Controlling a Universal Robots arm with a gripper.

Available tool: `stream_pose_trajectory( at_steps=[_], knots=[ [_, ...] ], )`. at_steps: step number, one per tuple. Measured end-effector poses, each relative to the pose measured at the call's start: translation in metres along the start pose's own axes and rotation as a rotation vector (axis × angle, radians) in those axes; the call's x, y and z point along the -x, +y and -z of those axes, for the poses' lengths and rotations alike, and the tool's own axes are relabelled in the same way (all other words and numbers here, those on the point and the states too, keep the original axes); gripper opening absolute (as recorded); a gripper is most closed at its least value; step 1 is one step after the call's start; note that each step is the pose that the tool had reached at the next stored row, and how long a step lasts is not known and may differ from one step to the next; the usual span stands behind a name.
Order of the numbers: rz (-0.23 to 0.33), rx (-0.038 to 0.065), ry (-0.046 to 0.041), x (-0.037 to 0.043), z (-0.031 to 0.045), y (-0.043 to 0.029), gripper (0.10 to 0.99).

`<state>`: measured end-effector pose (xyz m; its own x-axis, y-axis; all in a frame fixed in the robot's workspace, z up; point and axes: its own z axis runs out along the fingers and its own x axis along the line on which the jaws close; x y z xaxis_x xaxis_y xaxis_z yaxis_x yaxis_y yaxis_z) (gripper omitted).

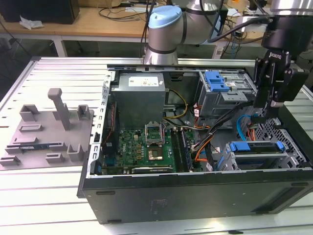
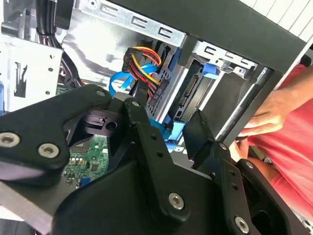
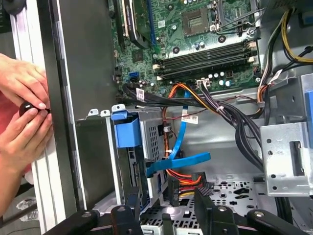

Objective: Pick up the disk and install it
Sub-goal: 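Insert the first disk wire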

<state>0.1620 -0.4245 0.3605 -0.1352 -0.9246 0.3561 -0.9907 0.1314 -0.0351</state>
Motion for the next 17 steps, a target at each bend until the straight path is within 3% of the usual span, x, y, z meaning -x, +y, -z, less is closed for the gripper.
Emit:
stream_pose_trajectory(
  at_steps=[7,9,13,17],
  knots=[
    [0.002,0.012,0.0103,0.0042,-0.0107,-0.0006,0.549],
    [0.004,0.016,0.0117,0.0055,-0.0134,-0.0021,0.412],
    [0.004,0.016,0.0119,0.0058,-0.0133,-0.0026,0.412],
    [0.004,0.015,0.0194,0.0091,-0.013,-0.0027,0.412]
  ],
)
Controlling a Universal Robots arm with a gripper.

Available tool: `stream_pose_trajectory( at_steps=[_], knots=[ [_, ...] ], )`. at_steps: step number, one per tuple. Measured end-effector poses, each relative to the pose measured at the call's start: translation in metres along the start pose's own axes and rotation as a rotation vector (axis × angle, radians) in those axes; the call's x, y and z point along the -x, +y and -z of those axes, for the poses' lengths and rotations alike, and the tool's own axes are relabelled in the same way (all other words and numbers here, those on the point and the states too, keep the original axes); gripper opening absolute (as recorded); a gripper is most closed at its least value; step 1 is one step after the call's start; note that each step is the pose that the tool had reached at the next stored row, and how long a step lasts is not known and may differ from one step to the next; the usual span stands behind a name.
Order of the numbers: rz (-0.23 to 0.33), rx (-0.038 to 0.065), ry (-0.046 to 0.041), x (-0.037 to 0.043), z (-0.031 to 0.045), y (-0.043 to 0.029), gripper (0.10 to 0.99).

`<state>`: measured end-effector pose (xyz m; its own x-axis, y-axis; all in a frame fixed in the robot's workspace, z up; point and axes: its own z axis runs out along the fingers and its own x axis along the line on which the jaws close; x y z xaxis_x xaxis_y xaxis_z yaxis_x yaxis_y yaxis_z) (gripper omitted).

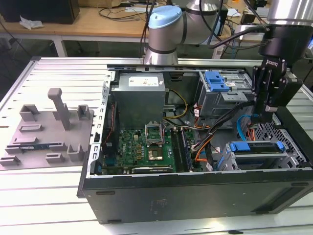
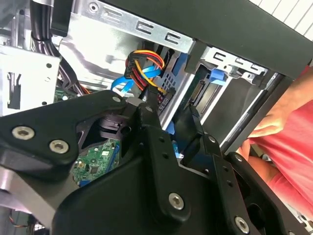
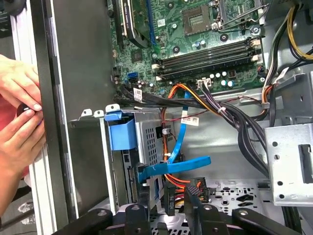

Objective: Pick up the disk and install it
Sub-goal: 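Insert the first disk wire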

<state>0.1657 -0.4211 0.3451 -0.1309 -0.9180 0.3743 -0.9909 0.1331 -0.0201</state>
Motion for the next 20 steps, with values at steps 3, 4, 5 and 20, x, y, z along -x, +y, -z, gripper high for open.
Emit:
stream_pose_trajectory(
  at_steps=[3,4,5,20],
  knots=[
    [0.0,0.0,0.0016,0.0032,-0.0008,-0.0025,0.412],
    [0.001,-0.001,0.0024,0.005,-0.001,-0.0026,0.412],
    [0.001,-0.002,0.0027,0.0058,-0.0011,-0.0025,0.412],
    [-0.01,-0.022,0.0054,0.0147,-0.0028,0.0033,0.412]
  ],
)
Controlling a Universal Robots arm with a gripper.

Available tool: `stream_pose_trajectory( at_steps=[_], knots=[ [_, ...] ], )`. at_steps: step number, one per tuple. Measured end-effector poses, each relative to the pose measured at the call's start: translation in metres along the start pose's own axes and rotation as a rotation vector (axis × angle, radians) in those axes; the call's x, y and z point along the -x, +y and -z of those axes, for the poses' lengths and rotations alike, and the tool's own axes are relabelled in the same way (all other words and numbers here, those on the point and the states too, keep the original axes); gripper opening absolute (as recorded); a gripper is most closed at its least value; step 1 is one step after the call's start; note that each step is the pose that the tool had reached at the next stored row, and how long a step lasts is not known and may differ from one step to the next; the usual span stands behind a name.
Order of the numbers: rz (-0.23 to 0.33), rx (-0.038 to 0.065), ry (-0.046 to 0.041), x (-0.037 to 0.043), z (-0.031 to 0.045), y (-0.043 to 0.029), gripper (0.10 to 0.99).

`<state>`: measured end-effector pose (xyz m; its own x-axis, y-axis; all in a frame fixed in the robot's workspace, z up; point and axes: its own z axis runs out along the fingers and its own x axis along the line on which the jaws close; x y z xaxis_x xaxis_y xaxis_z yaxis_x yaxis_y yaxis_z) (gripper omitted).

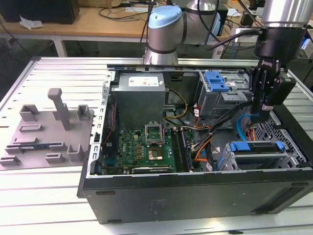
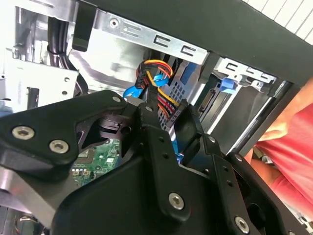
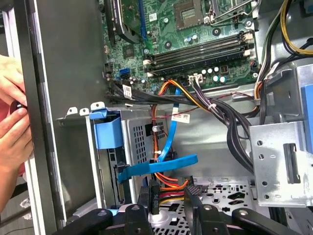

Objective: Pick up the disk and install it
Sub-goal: 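Insert the first disk wire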

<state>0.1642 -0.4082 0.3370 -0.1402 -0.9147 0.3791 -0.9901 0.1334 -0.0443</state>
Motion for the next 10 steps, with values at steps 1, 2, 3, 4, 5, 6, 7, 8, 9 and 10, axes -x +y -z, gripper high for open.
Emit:
stream_pose_trajectory(
  at_steps=[1,2,3,4,5,6,7,8,9,10],
  knots=[
    [-0.001,0.0,0.0002,0.0005,0.0002,0.0001,0.412],
    [-0.002,0.001,0.0003,0.0017,0.0007,0.0002,0.412],
    [-0.003,0.001,0.0006,0.0029,0.0012,0.0004,0.412],
    [-0.005,0.002,0.0008,0.003,0.0012,0.0005,0.412],
    [-0.008,0.003,0.0016,0.003,0.0013,0.0004,0.412],
    [-0.011,0.004,0.0021,0.003,0.0012,0.0004,0.412],
    [-0.015,0.006,0.003,0.0031,0.0012,0.0005,0.412],
    [-0.016,0.006,0.0033,0.0031,0.0012,0.0005,0.412],
    [-0.017,0.007,0.0034,0.0031,0.0011,0.0005,0.412],
    [-0.018,0.007,0.0034,0.0031,0.0011,0.0005,0.412]
  ],
)
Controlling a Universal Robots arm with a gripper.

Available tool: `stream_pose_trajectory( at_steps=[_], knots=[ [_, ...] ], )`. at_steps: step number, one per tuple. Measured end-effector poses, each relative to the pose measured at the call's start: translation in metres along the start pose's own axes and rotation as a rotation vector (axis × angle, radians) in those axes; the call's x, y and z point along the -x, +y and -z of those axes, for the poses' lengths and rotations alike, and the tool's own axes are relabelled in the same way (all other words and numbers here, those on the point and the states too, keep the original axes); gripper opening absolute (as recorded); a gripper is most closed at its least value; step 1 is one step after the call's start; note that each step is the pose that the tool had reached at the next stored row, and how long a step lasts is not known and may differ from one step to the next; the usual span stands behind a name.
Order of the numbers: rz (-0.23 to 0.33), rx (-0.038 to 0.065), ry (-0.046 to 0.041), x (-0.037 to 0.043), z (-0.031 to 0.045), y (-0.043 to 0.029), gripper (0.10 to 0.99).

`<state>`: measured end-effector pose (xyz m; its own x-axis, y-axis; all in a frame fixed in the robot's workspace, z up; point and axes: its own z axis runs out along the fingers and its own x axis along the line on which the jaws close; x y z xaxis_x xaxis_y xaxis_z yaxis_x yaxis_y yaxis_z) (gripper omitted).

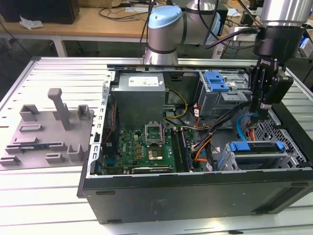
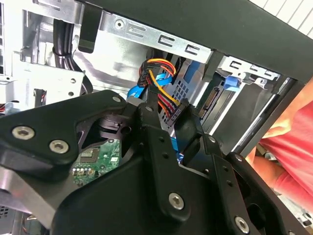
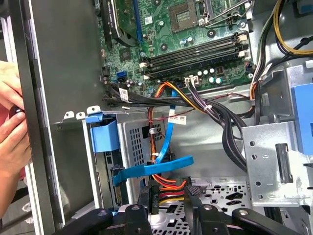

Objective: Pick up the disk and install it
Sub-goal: 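Insert the first disk wire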

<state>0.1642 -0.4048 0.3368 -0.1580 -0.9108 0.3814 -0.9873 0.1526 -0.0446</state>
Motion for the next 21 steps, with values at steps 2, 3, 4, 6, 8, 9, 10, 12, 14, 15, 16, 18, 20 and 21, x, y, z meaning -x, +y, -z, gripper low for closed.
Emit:
stream_pose_trajectory(
  at_steps=[2,3,4,6,8,9,10,12,14,15,16,18,20,21],
  knots=[
    [0.0,0.0,-0.0001,0.0001,-0.0002,-0.0002,0.412],
    [-0.001,0.0,-0.0001,0.0001,-0.0003,-0.0003,0.412],
    [-0.001,0.0,-0.0003,0.0002,-0.0005,-0.0005,0.396],
    [-0.001,0.0,0.0,-0.0001,-0.0007,-0.0012,0.263],
    [-0.001,0.0,-0.0001,-0.0003,-0.0008,-0.0018,0.208],
    [-0.001,0.0,-0.0001,-0.0003,-0.0009,-0.0019,0.169],
    [-0.001,0.0,-0.0001,-0.0003,-0.0009,-0.0019,0.169],
    [-0.001,0.0,0.0,-0.0003,-0.0008,-0.0019,0.169],
    [-0.001,0.0,0.0,-0.0004,-0.0009,-0.0019,0.169],
    [-0.001,0.0,0.0,-0.0004,-0.0009,-0.0019,0.169],
    [-0.001,0.0,0.0,-0.0004,-0.0009,-0.0019,0.169],
    [-0.001,0.0,-0.0001,-0.0004,-0.0009,-0.0019,0.169],
    [-0.001,0.0,0.0,-0.0004,-0.0009,-0.0019,0.169],
    [-0.001,0.0,0.0,-0.0004,-0.0009,-0.0019,0.169]
  ],
)
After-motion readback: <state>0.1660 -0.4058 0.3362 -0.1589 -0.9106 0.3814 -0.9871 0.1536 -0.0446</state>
